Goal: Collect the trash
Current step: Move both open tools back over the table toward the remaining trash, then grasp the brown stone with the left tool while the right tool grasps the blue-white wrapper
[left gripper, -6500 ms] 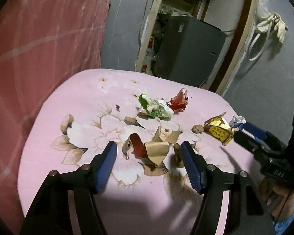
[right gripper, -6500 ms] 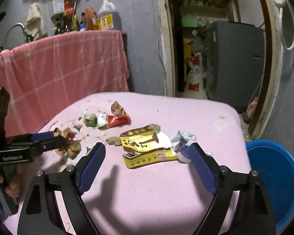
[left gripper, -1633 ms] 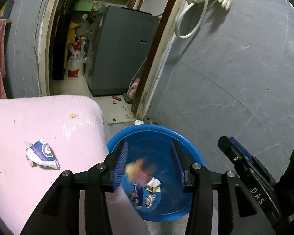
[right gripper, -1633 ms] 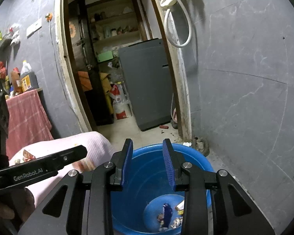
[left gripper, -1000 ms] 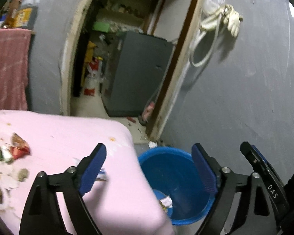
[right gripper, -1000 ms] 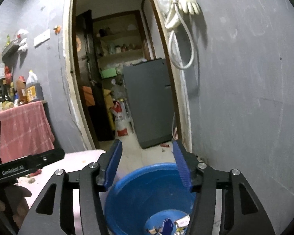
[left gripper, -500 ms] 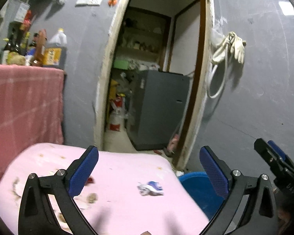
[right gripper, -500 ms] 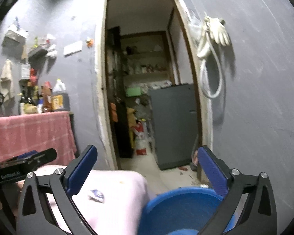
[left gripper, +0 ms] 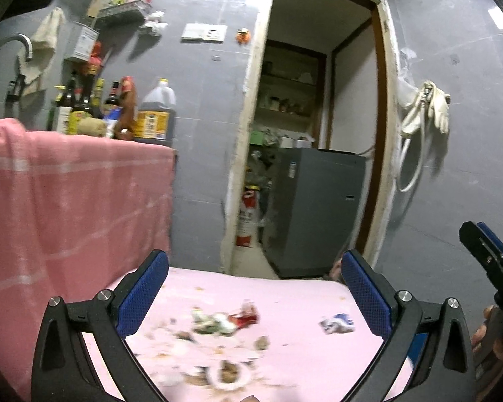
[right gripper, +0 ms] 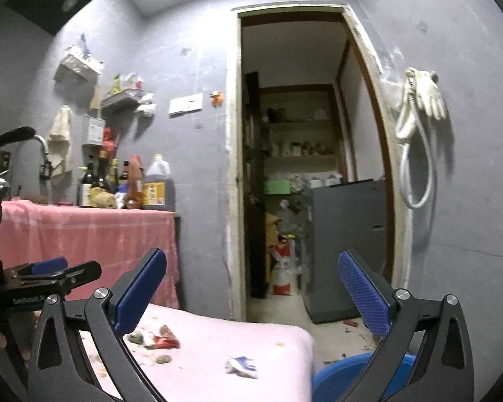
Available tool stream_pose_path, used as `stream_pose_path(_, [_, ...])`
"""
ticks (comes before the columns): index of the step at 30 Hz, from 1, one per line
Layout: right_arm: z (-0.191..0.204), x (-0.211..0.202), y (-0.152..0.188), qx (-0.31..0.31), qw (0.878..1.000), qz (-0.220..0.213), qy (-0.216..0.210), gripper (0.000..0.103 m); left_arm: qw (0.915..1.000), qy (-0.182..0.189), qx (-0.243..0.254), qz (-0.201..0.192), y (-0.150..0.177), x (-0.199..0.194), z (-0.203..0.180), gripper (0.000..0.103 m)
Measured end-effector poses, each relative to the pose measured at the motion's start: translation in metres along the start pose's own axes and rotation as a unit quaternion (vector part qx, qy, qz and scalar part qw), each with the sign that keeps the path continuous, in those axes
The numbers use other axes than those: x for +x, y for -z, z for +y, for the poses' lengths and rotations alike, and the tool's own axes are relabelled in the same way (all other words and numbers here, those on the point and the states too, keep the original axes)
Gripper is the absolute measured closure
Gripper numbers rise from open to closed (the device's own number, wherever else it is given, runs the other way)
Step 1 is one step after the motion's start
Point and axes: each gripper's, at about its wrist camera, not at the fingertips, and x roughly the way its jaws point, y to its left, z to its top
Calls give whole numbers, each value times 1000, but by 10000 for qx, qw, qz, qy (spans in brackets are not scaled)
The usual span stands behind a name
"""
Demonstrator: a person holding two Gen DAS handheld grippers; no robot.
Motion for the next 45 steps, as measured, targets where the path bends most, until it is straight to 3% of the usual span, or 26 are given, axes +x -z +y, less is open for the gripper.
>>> stream_pose_path(12, [30, 27, 27, -75, 9981, 492, -361, 0, 9988, -272, -184, 374, 33, -8, 47, 2])
stream_pose_path(18, [29, 39, 48, -119, 9944, 976, -378, 0, 9959, -209, -47, 882, 56, 3, 48, 2])
stream_pose_path(30, [22, 79, 84, -108, 9710, 2377, -222, 0, 9801, 17, -25, 1987, 75, 35, 45, 3])
stream_pose_path(35, [20, 95, 90, -232, 9607, 2761, -186, 0, 9734, 102, 95, 2286, 81, 43, 39, 4])
stream_pose_path(38, [15, 104, 93, -115, 9553, 2944, -245, 0, 9691, 160, 209, 2453, 85, 48, 35, 10])
stream_pose_path(45, [11, 135, 105, -254, 9354, 3522, -173, 0, 9532, 330, 398, 2978, 98, 66, 26, 46])
